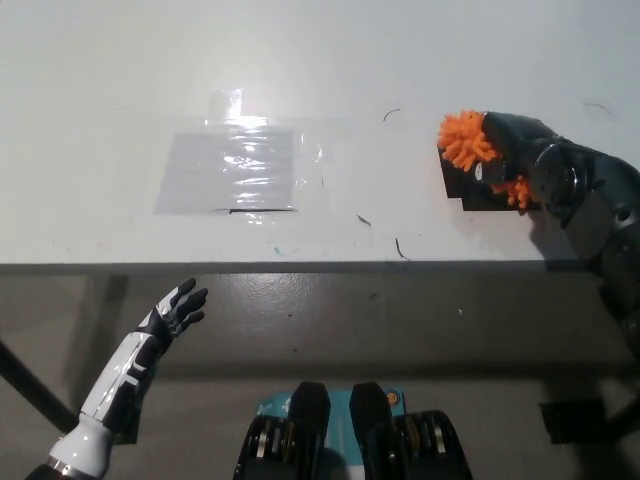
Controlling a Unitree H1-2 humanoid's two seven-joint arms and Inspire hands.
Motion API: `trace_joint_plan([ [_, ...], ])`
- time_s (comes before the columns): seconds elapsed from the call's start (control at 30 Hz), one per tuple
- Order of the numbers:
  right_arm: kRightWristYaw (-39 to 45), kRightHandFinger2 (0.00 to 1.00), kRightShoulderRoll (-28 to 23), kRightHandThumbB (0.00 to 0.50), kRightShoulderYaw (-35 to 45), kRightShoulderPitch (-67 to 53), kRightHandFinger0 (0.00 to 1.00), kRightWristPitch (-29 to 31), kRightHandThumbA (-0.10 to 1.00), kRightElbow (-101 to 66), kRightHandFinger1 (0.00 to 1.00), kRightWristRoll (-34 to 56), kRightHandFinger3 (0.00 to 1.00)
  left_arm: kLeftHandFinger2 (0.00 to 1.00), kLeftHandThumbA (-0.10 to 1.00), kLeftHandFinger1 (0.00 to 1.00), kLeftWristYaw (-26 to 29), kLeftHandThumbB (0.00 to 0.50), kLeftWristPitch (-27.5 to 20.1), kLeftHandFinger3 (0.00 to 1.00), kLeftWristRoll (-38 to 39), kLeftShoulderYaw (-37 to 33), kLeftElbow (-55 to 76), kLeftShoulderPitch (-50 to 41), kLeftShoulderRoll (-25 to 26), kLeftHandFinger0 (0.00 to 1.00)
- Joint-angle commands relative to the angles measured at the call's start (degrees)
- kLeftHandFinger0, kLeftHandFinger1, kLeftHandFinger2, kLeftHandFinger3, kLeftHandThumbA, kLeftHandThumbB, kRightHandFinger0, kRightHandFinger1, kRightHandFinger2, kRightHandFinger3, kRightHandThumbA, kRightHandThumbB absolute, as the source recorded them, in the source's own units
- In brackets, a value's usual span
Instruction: The robot uses it right hand to pick up an extended orange duster kept in the middle of the desk and presses its handle against the desk to collapse it
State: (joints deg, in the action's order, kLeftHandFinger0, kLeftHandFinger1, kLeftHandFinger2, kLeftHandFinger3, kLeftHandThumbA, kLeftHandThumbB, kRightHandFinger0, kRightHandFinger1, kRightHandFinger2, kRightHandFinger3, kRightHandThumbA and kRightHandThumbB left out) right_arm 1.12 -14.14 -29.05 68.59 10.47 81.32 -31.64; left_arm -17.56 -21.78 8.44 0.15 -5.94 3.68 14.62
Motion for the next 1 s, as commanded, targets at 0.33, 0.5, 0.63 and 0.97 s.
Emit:
trace_joint_plan([
  [0.33, -13.9, 0.96, -5.34, 0.111, 6.64, 8.54, 0.08, 8.5, -0.1, -2.33, 0.55, 3.28, 0.89, 1.0, 1.0, 1.0, 0.41, 0.28, -0.72, 1.0, 0.34, 1.0, 2.25, 0.78, 0.88, 1.0],
  [0.5, -15.3, 0.84, -7.63, 0.09, 8.78, 13.37, 0.0, 11.49, -0.1, -6.43, 0.47, 3.8, 0.98, 1.0, 1.0, 1.0, 0.12, 0.278, -1.41, 1.0, 0.49, 0.93, 1.74, 0.87, 0.81, 1.0],
  [0.63, -16.36, 0.76, -8.09, 0.115, 14.1, 17.47, 0.0, 13.6, -0.1, -12.0, 0.34, 7.09, 0.81, 1.0, 1.0, 1.0, 0.08, 0.279, -0.96, 1.0, 0.66, 0.84, 1.92, 0.57, 0.71, 1.0],
  [0.97, -26.07, 0.65, -1.27, 0.134, 24.77, 15.67, 0.0, 15.33, -0.1, -19.7, 0.27, 10.73, 0.72, 1.0, 1.0, 1.0, 0.13, 0.267, -1.46, 1.0, 0.77, 0.8, 1.74, 0.02, 0.42, 1.0],
])
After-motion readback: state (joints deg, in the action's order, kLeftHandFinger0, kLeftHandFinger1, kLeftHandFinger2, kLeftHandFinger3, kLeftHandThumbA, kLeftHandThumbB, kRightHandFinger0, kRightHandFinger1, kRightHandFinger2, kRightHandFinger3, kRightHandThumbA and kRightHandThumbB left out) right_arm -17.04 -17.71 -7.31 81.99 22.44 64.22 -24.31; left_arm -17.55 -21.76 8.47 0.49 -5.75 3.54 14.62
